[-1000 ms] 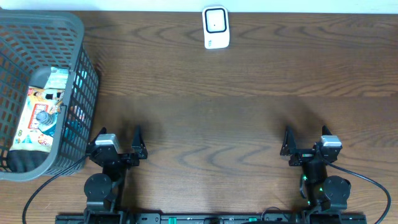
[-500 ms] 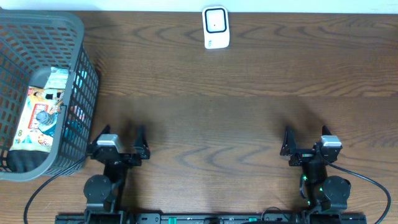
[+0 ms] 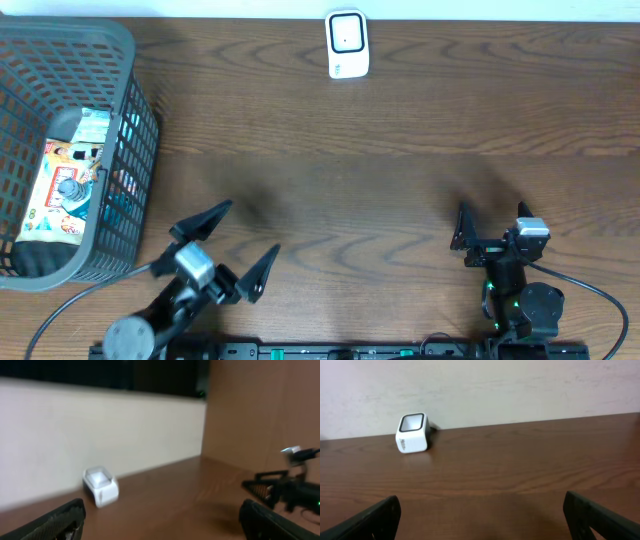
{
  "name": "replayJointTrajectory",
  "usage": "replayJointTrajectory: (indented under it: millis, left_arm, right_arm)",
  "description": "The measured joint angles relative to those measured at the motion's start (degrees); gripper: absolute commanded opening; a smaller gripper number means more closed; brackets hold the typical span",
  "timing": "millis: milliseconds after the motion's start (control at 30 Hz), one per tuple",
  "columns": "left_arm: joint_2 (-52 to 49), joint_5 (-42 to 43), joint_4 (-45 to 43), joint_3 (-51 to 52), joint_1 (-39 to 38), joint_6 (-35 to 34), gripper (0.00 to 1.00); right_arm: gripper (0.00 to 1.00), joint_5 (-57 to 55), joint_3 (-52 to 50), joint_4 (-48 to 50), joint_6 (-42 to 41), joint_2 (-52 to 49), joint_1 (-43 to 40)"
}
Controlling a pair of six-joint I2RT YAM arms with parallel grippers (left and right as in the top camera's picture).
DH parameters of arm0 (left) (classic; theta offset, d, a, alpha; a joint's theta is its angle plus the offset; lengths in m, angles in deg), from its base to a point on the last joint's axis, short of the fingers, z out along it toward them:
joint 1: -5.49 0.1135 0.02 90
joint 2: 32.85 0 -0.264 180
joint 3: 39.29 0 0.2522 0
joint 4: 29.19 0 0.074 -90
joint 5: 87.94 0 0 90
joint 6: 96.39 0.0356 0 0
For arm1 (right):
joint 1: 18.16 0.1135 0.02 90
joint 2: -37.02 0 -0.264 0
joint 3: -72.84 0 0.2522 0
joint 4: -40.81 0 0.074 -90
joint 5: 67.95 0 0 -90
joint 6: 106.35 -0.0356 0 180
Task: Scan the item barcode
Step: 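Move the left gripper up and into the grey basket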
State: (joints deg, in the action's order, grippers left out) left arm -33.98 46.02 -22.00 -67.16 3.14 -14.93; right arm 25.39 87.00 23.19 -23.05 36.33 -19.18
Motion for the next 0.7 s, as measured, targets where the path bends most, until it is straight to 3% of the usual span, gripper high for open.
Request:
replayJointTrajectory:
  millis: [200, 467, 700]
  left_arm:
    - [-3.67, 0.7, -0.02, -10.51, 0.0, 4.24, 0.98]
    - [-20.79, -10.23, 4.37, -29.4, 0.0, 7.74, 0.98]
    - [-43.32, -24.09, 34.16, -59.34, 0.0, 9.2, 0.98]
  right_arm:
    - [0.99, 0.0, 0.0, 0.0, 0.0, 0.0, 0.0]
    - [0.99, -0.11, 0.0, 0.04, 0.0, 0.0, 0.0]
    - [0.99, -0.15, 0.0, 0.0, 0.0, -0.02, 0.0]
